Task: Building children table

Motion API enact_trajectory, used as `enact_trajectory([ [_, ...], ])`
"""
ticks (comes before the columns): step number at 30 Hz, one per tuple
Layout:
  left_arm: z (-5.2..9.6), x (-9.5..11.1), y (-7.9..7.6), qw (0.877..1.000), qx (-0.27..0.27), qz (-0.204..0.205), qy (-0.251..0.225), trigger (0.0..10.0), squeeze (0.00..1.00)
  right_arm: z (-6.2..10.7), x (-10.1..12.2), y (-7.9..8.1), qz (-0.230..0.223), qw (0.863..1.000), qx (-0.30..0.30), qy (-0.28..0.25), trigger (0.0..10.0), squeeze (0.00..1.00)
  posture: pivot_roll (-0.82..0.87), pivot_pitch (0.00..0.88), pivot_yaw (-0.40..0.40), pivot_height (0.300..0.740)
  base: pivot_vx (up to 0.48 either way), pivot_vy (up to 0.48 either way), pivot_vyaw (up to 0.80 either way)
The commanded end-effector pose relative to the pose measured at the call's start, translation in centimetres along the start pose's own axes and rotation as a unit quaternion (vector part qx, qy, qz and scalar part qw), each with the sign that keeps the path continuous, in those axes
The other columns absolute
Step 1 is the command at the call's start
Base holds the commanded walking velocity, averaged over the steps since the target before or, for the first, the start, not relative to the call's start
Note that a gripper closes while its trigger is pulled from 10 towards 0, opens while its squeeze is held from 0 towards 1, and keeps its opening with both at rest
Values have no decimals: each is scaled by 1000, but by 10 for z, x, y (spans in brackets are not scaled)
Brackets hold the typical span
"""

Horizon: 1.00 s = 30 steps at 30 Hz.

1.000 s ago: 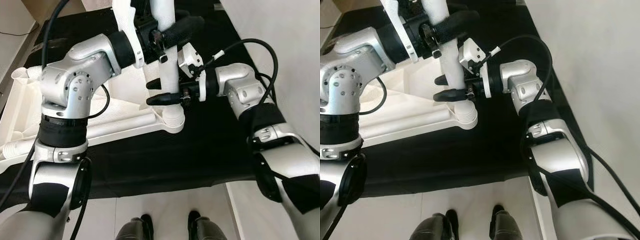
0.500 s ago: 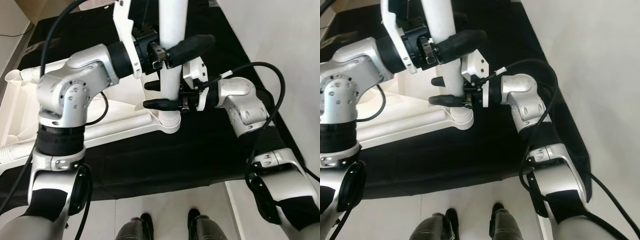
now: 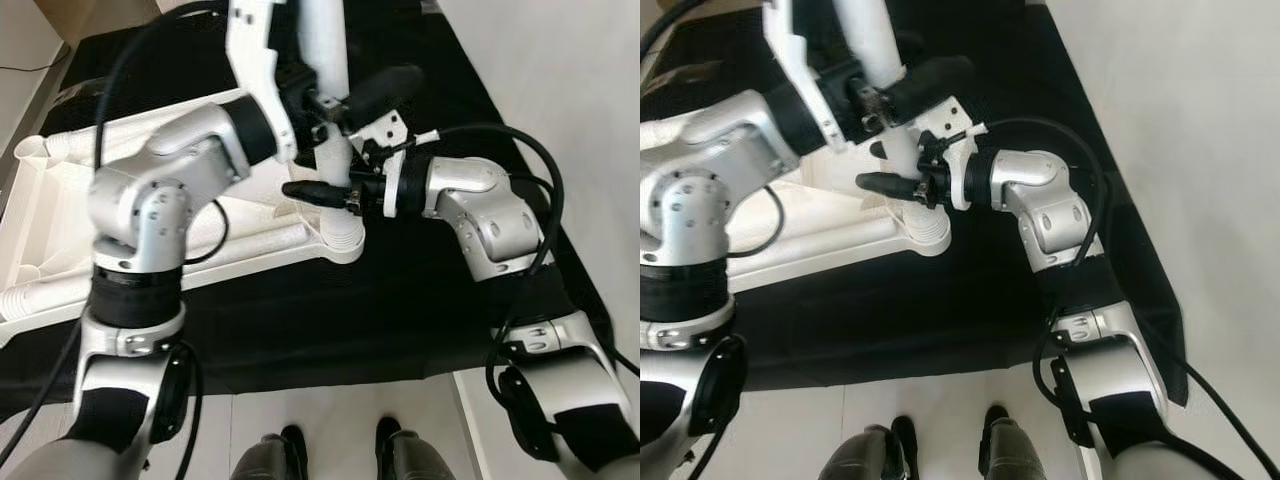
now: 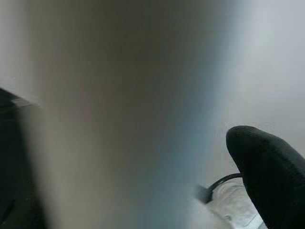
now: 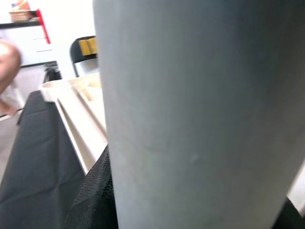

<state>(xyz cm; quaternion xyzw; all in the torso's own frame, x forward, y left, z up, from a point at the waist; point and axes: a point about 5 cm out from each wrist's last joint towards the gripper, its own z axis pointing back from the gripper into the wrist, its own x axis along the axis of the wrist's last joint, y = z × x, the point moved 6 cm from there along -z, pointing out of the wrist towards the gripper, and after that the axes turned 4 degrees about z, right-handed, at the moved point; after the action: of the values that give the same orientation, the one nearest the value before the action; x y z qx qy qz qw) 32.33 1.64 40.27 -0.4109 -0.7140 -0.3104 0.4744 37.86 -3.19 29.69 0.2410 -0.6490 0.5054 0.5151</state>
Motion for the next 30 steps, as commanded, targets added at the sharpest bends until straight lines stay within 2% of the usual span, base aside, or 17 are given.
enact_trajectory([
  [1,-3,3,-12,1000,-22,-11,0,10000,0,-4,-26,9,-24,999,-10,44,0,0,-4,312,126,740,0,0,0],
  [5,-1,4,-14,1000,-22,-12,-1,10000,0,-1,-26,11,-32,998,-27,41,0,0,-5,311,127,740,0,0,0],
  [6,0,5,-15,1000,-21,-13,-2,10000,0,2,-26,16,-35,998,-41,37,0,0,-7,310,129,740,0,0,0],
  [13,-1,5,-16,1000,-19,-14,-4,10000,0,3,-31,24,-35,996,-66,46,0,0,-10,306,129,740,0,0,0],
  [14,-2,5,-16,1000,-18,-15,-5,10000,0,2,-33,26,-35,994,-92,53,0,0,-10,306,126,740,0,0,0],
  [16,-2,5,-17,1000,-17,-16,-5,10000,0,7,-40,14,-31,973,-217,77,0,0,-8,306,119,740,0,0,0],
  [17,-2,5,-17,1000,-17,-16,-5,10000,0,7,-40,14,-31,973,-217,77,0,0,-8,306,119,740,0,0,0],
  [18,-2,5,-17,1000,-17,-16,-5,10000,0,12,-41,13,-33,955,-282,80,0,0,-12,307,118,740,0,0,0],
  [19,-3,5,-17,1000,-18,-16,-5,10000,0,13,-44,22,-45,947,-309,83,0,0,-8,307,122,740,0,0,0],
  [21,-3,5,-17,1000,-18,-16,-5,10000,0,13,-44,22,-45,947,-309,83,0,0,-8,307,122,740,0,0,0],
  [22,-3,5,-17,1000,-18,-16,-4,10000,0,13,-45,30,-56,943,-317,82,0,0,-10,306,122,740,0,0,0],
  [24,-3,5,-17,1000,-19,-15,-3,10000,0,12,-46,34,-68,941,-323,80,0,0,-8,301,125,740,0,0,0],
  [30,-4,3,-20,1000,-26,-12,3,10000,0,3,-42,41,-78,946,-305,73,0,0,-3,293,129,740,0,0,0],
])
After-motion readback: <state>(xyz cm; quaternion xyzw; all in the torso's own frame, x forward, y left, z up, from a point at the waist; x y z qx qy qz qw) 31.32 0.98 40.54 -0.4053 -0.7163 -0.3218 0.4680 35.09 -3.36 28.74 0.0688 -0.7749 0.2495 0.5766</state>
